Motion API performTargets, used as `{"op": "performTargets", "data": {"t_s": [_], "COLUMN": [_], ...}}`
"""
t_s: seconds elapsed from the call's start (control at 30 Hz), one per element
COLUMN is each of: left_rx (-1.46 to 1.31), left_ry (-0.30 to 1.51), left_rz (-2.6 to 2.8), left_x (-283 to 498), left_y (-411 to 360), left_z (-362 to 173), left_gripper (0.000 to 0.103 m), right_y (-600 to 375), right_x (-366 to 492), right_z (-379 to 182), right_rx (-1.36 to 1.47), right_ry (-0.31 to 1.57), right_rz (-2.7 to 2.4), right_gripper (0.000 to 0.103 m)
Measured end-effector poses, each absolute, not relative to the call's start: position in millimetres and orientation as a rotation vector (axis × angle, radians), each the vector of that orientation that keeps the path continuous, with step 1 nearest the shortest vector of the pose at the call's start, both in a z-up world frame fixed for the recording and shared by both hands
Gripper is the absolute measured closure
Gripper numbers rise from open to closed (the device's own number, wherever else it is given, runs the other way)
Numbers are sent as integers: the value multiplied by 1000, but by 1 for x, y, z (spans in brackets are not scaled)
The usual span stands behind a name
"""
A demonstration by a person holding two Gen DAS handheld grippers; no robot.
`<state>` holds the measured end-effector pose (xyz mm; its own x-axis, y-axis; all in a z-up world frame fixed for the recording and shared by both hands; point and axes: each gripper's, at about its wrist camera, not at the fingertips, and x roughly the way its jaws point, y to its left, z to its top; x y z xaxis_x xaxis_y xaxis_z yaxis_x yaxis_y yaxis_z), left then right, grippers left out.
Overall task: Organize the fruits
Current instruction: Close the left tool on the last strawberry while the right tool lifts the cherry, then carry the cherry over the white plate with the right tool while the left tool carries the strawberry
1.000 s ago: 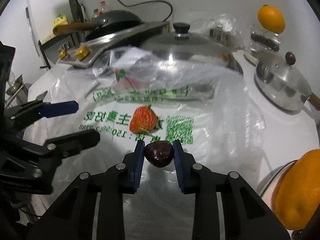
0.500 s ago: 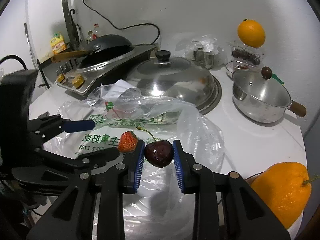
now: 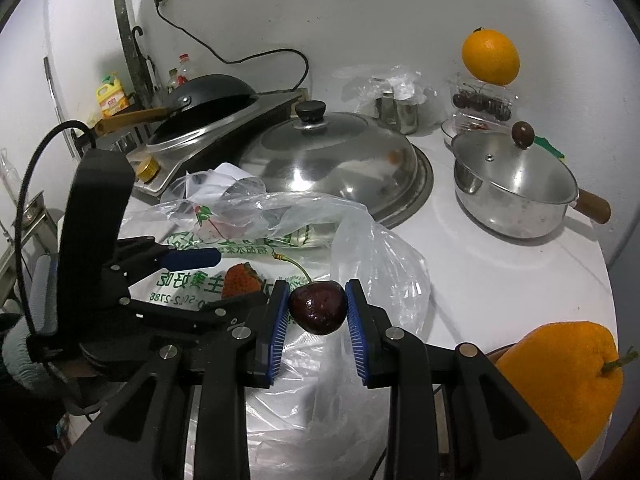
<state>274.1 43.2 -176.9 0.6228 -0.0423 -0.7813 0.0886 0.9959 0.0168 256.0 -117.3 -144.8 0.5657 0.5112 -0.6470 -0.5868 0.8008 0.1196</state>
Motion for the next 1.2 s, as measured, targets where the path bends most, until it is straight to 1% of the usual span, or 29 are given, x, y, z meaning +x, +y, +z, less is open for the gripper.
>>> {"op": "performTargets", "data": {"t_s": [0.03,0.07,0.13,0.2,0.23,0.4,0.7,1.2], "left_rx": [59,63,71,75,75,73,53,37], "left_ry": [901,903,908,909,907,900,872,814], "left_rz": [-73,-75,-80,-80,-82,-85,-109,-141], "left_x": [276,277,278,278,278,276,267,240], "left_y": [43,42,41,39,39,39,36,28], "left_z": [-178,-179,-182,-183,-183,-182,-170,-137], "left_gripper": [46,47,55,58,62,66,67,67], "right_y": [-118,-118,-120,-120,-121,-123,-128,-138], "right_x": [256,257,256,256,255,252,249,228], "right_z": [-146,-146,-145,-144,-143,-141,-136,-122], "right_rx": [-111,-109,-107,-109,-108,-111,-112,-121], "right_ry": [725,726,723,720,718,713,705,680], "right_rz": [648,648,649,649,649,648,631,608], "right_gripper": [73,73,73,73,73,73,73,73]}}
